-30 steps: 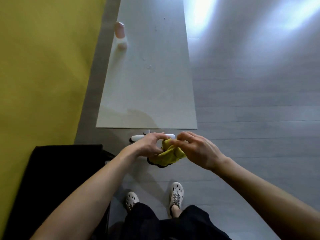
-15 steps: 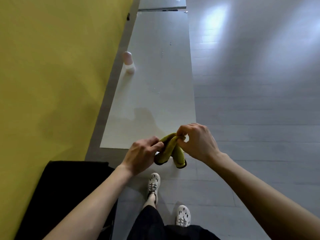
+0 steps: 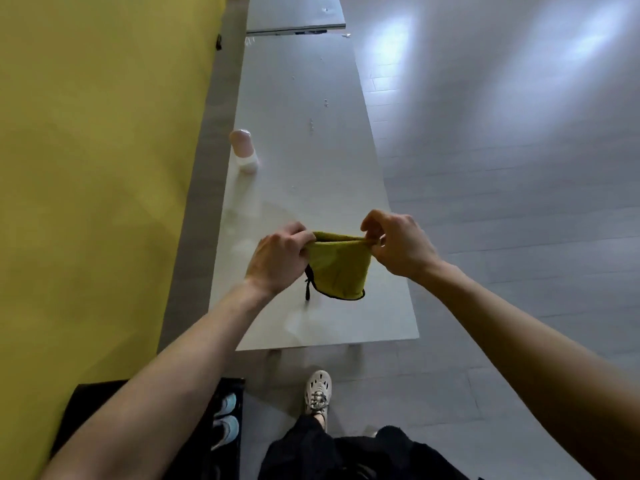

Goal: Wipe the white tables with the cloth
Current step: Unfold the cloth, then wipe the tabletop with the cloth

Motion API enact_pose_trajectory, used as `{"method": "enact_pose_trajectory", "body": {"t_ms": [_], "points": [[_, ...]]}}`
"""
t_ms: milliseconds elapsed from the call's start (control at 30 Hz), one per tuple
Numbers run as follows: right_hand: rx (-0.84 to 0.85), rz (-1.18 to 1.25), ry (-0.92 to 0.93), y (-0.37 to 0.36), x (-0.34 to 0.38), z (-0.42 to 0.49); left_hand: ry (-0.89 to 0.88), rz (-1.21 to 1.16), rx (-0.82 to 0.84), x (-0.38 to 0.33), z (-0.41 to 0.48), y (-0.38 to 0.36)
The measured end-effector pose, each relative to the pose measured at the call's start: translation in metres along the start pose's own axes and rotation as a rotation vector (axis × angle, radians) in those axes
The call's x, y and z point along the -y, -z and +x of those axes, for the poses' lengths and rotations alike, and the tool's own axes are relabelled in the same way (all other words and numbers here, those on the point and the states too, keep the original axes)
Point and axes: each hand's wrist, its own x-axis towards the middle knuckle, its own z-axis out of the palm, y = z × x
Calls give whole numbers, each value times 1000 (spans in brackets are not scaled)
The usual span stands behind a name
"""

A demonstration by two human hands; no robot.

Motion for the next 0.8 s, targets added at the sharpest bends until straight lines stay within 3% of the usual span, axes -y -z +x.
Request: {"method": "enact_pose_trajectory", "body": {"t_ms": [200,267,300,367,433,500,800], "points": [[-256,-126,129,2,5,18,-188,-10,-111,8,35,23],[-267,-174,148,-14,-2,-5,-262,-14,-52,14,17,11],[-203,-197,138,-26,-10,-19,-297,-24,31,17,6,1],[94,-258,46,-56,-31,-46,-294,-26,290,27,-17,-20],[436,-322,-64,-88,-51,-64,-226,52,519,41,-32,-36],[551,-301,-109,-118,-63,-71,-123,164,672,60,-41,-51],[224,-390,-20,-217,-92,10,357,355,911,131,-42,-98]]}}
